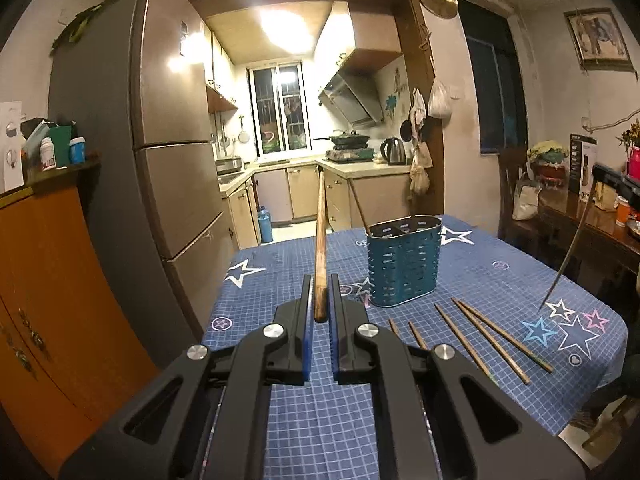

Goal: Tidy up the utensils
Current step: 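Lift both chopsticks and carry them over the silver wire basket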

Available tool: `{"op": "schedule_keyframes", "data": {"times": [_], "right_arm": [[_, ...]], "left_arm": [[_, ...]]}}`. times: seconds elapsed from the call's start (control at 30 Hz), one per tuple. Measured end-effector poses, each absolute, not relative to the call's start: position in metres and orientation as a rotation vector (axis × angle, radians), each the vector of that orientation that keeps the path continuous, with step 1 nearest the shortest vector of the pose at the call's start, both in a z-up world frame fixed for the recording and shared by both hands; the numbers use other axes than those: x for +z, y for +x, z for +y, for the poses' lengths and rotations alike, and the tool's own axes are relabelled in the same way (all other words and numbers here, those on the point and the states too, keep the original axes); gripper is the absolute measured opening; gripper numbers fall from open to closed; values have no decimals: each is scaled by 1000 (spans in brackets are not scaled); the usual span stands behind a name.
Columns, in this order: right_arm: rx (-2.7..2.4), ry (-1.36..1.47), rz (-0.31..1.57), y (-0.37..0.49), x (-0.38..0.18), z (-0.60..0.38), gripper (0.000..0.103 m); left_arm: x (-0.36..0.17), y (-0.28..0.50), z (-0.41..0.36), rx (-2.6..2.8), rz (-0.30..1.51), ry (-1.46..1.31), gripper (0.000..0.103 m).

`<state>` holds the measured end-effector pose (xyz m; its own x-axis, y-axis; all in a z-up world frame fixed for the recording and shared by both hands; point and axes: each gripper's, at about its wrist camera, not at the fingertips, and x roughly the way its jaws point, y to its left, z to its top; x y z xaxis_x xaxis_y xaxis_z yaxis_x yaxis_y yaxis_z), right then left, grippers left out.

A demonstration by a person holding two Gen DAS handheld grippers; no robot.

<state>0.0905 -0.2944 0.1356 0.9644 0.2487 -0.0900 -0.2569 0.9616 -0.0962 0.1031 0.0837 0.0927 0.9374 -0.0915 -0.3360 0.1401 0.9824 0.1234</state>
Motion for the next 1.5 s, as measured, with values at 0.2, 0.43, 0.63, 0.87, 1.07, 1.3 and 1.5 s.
{"op": "schedule_keyframes", "data": {"times": [0.2,0.43,0.63,0.87,1.07,1.3,1.5], "right_arm": [[272,-115,71,80,114,-289,7],[264,-116,34,60,80,-285,7],[236,-90,23,39,73,-291,7],[227,-75,28,28,68,-293,7],[239,-80,23,32,70,-291,7],[252,-85,11,38,74,-291,7],[268,-98,-23,44,93,-293,7]], "left_arm": [[33,101,99,-43,419,156,5],[-72,91,100,-44,602,83,5],[-92,79,95,-84,588,73,5],[-100,78,94,-84,558,66,5],[-92,73,91,-78,547,79,6],[-51,68,90,-78,474,104,5],[11,81,82,-96,353,141,6]]}}
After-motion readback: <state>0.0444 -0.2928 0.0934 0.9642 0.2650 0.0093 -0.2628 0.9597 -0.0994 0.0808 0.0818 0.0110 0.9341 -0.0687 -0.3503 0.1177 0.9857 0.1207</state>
